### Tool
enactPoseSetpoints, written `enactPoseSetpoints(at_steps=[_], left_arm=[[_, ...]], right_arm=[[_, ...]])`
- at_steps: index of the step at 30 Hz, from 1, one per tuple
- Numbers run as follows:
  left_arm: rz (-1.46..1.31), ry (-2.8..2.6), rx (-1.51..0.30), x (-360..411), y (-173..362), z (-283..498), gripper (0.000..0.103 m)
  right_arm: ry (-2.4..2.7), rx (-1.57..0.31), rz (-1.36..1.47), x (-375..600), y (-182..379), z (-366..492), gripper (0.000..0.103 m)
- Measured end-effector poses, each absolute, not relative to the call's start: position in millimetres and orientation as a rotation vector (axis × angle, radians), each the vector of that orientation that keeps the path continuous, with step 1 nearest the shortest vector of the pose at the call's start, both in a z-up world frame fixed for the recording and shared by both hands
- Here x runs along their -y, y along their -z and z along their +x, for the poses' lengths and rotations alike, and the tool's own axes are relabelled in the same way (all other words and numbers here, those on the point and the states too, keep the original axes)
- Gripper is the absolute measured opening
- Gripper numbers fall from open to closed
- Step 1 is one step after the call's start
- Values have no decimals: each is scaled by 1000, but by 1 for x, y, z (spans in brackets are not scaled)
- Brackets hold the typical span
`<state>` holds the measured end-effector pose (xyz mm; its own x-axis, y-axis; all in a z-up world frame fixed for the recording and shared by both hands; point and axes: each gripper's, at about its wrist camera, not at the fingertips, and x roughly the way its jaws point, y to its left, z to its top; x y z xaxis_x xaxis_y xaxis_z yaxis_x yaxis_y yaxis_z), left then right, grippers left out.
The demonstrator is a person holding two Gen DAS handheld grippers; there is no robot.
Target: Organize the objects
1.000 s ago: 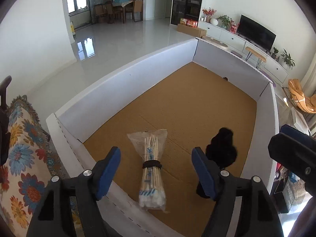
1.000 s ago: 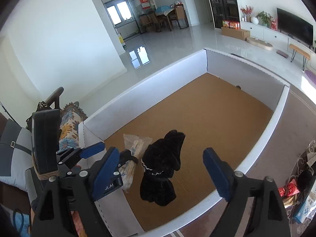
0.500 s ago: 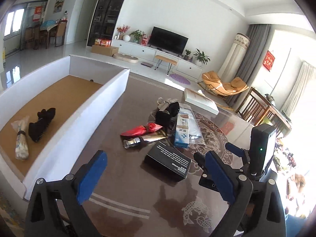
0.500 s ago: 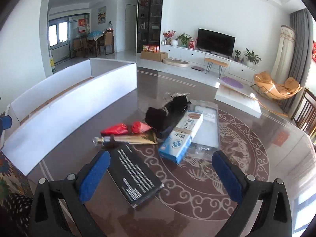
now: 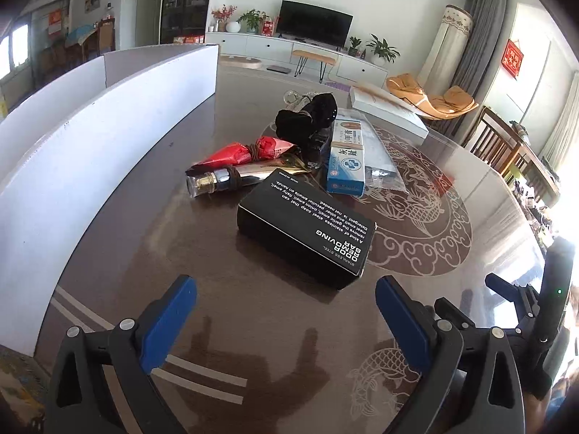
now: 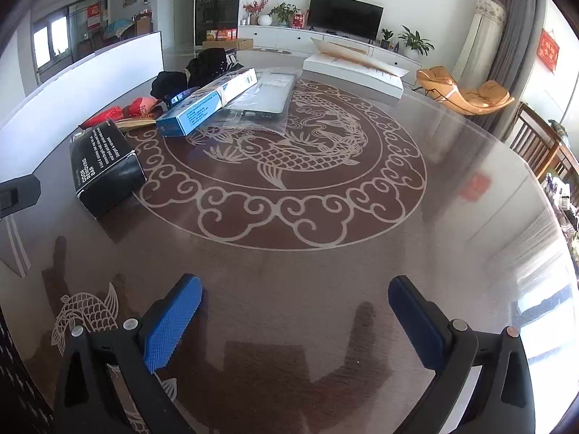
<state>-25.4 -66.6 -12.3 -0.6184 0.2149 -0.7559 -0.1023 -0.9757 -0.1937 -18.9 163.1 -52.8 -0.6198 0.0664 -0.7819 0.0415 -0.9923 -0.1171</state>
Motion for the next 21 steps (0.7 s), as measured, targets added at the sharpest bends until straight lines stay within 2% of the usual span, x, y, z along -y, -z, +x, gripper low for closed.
enactPoseSetpoints(at_steps=[9, 15, 21], left_arm=[[-1425, -2662, 175, 65, 36, -40, 101], [-1520, -2645, 212, 70, 49, -46, 101], [-1539, -2656, 146, 64, 50, -45, 101]], right_arm=[[-2804, 27, -1437, -172, 59, -27, 103], [-2802, 35, -1437, -170, 59, -27, 103], [-2802, 34, -1436, -170, 59, -27, 103]])
